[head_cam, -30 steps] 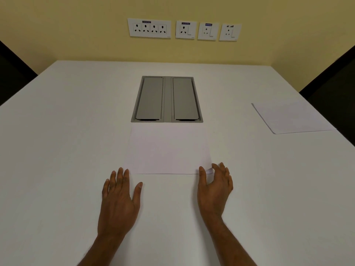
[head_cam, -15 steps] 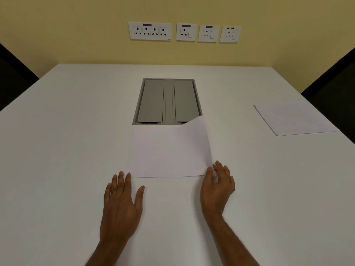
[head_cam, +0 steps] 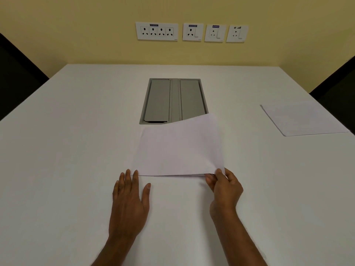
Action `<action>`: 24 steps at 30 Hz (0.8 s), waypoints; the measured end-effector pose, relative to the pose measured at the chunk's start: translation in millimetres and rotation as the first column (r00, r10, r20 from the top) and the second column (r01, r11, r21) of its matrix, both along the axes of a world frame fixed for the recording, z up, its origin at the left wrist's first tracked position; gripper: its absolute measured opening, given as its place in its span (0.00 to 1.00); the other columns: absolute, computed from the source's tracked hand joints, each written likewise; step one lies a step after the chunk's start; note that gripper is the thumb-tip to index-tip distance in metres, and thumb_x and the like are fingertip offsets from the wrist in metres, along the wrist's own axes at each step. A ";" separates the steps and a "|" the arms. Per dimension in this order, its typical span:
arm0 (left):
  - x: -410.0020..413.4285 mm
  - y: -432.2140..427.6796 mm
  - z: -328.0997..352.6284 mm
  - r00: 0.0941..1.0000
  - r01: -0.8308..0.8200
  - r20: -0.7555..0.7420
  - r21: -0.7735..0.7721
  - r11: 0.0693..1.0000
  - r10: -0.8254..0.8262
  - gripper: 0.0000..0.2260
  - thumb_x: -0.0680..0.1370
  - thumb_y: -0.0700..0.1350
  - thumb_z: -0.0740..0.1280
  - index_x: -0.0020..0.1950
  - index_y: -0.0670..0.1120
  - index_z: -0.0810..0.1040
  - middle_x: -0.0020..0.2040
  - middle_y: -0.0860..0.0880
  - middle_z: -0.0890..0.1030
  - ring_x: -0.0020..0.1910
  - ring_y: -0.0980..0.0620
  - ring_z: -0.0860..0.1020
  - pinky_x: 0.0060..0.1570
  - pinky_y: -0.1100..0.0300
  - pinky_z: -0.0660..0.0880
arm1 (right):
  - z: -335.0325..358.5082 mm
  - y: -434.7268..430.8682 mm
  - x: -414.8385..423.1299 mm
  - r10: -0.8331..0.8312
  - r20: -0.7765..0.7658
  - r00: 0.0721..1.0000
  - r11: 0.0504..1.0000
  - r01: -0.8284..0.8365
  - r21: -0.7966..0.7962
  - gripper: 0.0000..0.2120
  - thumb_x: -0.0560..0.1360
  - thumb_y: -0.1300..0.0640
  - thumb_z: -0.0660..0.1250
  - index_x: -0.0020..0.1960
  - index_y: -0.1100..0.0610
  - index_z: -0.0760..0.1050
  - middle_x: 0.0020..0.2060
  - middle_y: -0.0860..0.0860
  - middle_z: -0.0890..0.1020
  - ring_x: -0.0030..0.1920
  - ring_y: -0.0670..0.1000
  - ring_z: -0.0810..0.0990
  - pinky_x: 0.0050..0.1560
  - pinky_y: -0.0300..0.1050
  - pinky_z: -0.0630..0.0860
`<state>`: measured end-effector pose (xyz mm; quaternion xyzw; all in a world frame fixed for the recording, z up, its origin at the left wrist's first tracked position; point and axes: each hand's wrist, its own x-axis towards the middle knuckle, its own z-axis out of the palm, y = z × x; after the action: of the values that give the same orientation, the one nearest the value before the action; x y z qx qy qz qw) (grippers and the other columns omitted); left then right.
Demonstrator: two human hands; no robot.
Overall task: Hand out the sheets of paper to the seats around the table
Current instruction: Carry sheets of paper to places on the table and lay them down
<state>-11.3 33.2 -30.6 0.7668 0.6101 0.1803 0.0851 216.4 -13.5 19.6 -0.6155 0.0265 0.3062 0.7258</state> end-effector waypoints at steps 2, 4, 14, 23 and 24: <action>-0.2 -0.3 0.9 0.999 -0.001 0.037 0.007 1.000 0.001 0.32 0.81 0.61 0.44 0.80 0.43 0.58 0.80 0.42 0.61 0.80 0.45 0.56 0.78 0.48 0.55 | 1.9 -6.2 -0.6 0.003 -0.076 0.997 1.000 -0.001 0.029 0.06 0.78 0.64 0.68 0.54 0.59 0.80 0.35 0.52 0.87 0.34 0.50 0.86 0.40 0.40 0.83; 0.0 -1.2 3.0 0.996 0.000 0.089 0.019 1.000 -0.001 0.31 0.82 0.59 0.45 0.79 0.43 0.59 0.79 0.42 0.62 0.79 0.45 0.58 0.78 0.48 0.56 | 4.9 -13.1 -3.0 0.016 -0.107 0.994 0.999 -0.010 0.052 0.07 0.78 0.65 0.68 0.54 0.58 0.79 0.32 0.50 0.86 0.35 0.49 0.86 0.42 0.41 0.84; -1.2 -14.1 41.9 0.644 -0.204 0.708 -0.207 0.957 0.290 0.28 0.80 0.58 0.56 0.77 0.46 0.65 0.76 0.47 0.69 0.76 0.49 0.66 0.74 0.53 0.62 | 24.9 -40.5 -13.4 0.025 -0.260 0.965 0.995 0.000 0.096 0.08 0.77 0.66 0.69 0.55 0.59 0.79 0.39 0.54 0.88 0.39 0.54 0.87 0.35 0.41 0.83; -12.6 -14.8 102.6 0.126 -0.096 0.896 -0.415 0.905 0.425 0.10 0.78 0.44 0.71 0.57 0.55 0.80 0.56 0.54 0.83 0.51 0.55 0.84 0.47 0.64 0.80 | 65.1 -76.6 -31.3 0.050 -0.230 0.972 0.995 -0.027 0.101 0.07 0.77 0.66 0.69 0.55 0.60 0.80 0.40 0.54 0.88 0.40 0.55 0.88 0.34 0.40 0.82; -14.6 -19.2 108.8 0.120 -0.087 0.901 -0.409 0.908 0.417 0.10 0.77 0.41 0.71 0.55 0.55 0.81 0.54 0.54 0.84 0.49 0.58 0.84 0.43 0.66 0.80 | 69.6 -83.5 -32.6 0.041 -0.223 0.974 0.996 -0.021 0.092 0.07 0.77 0.66 0.69 0.55 0.60 0.80 0.41 0.55 0.88 0.40 0.56 0.88 0.34 0.40 0.82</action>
<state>-25.9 14.0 78.2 0.3343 0.5494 0.5604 0.5218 183.7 -97.0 89.2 -0.5444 0.0848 0.3859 0.7399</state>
